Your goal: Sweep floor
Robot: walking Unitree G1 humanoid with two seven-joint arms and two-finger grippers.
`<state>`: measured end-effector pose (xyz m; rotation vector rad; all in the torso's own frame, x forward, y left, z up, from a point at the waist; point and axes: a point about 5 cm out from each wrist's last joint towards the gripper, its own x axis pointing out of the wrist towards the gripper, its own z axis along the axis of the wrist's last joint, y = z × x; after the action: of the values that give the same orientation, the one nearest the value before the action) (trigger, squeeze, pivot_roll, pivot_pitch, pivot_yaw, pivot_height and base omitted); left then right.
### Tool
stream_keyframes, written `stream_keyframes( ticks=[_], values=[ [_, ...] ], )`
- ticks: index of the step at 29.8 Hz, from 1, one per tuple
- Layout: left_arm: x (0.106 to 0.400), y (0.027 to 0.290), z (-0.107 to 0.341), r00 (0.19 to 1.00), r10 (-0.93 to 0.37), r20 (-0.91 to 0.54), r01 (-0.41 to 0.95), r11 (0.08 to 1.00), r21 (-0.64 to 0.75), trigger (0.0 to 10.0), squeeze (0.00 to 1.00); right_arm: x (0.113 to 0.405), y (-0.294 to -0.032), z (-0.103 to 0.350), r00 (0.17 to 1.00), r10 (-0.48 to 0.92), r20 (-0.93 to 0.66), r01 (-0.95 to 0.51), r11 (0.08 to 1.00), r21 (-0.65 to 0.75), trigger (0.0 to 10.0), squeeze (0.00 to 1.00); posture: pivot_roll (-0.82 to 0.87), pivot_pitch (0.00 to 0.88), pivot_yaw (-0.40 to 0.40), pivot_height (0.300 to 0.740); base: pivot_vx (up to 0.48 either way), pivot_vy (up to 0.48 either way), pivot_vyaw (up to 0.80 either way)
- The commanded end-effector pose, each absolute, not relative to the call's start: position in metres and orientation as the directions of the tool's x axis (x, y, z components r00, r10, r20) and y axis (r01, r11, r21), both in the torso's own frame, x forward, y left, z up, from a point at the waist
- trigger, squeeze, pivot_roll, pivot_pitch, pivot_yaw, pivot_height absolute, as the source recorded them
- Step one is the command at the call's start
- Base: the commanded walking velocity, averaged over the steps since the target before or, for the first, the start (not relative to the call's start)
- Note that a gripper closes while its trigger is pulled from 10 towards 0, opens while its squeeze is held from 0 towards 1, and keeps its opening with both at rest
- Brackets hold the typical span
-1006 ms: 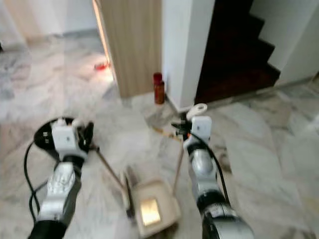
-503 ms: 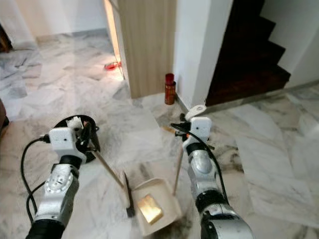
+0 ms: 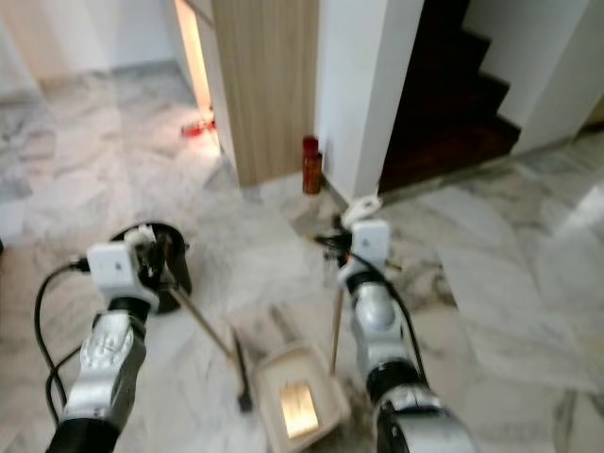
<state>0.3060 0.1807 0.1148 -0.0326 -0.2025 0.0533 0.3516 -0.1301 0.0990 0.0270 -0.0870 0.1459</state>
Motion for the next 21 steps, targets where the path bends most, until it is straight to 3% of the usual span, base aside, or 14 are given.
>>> stream_keyframes(
  ticks=[1, 19, 21],
  values=[
    [0.3085, 0.1801, 0.1269, 0.966, 0.055, 0.251, -0.051, 0.998, -0.021, 10.0, 0.00, 0.3556, -0.1282, 0.1107, 0.980, 0.139, 0.142, -0.146, 0.988, 0.040, 10.0, 0.00, 0.00, 0.000, 0.039, 0.740, 0.000, 0.000, 0.80],
    [0.3083, 0.1810, 0.1276, 0.964, 0.061, 0.258, -0.058, 0.998, -0.016, 10.0, 0.00, 0.3556, -0.1271, 0.1107, 0.980, 0.143, 0.142, -0.151, 0.987, 0.051, 10.0, 0.00, 0.01, 0.000, 0.037, 0.740, 0.000, 0.000, 0.80],
    [0.3083, 0.1811, 0.1277, 0.964, 0.061, 0.259, -0.059, 0.998, -0.016, 10.0, 0.00, 0.3556, -0.1270, 0.1100, 0.980, 0.143, 0.136, -0.151, 0.987, 0.054, 10.0, 0.00, 0.01, 0.000, 0.037, 0.740, 0.000, 0.000, 0.00]
  ],
)
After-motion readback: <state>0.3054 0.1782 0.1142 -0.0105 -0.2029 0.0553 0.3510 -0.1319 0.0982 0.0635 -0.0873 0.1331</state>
